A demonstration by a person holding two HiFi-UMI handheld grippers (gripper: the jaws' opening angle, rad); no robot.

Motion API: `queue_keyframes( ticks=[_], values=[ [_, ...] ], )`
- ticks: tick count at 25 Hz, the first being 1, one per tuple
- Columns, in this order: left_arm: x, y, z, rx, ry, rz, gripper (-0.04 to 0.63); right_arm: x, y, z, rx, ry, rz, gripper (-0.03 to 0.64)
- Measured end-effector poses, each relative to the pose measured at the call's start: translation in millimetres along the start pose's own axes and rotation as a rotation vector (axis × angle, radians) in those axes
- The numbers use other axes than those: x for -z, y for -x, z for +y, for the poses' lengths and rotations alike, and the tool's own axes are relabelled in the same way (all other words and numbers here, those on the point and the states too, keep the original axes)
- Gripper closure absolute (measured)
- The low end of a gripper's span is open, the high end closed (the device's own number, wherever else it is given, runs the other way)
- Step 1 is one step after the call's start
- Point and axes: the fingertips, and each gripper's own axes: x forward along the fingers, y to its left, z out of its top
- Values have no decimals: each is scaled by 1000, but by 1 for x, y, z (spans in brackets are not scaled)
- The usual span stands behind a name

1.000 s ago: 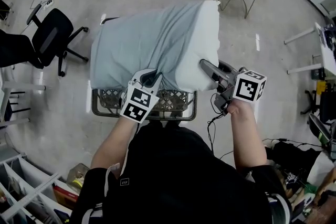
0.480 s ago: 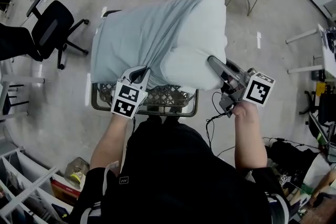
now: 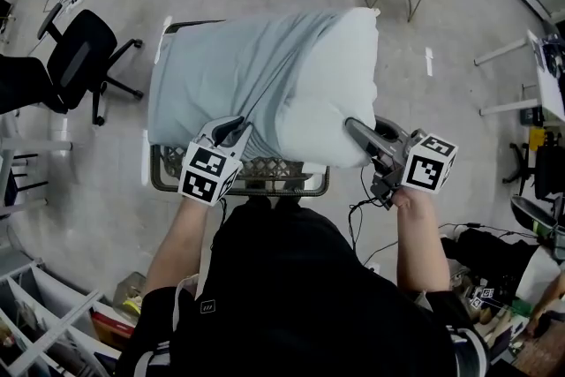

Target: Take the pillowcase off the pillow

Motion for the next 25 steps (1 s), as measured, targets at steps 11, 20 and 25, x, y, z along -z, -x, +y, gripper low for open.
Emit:
queue_keyframes(
  ticks=[11, 20, 25],
  values=[
    [4, -61, 37, -22, -55, 86, 440, 97, 26, -71, 108, -188, 82, 484],
    [16, -135, 18, 42, -87, 160, 425, 199, 47, -159, 201, -386, 117, 447],
    [8, -162, 7, 64, -123, 175, 420, 216, 49, -172, 190, -439, 146, 362]
  ],
)
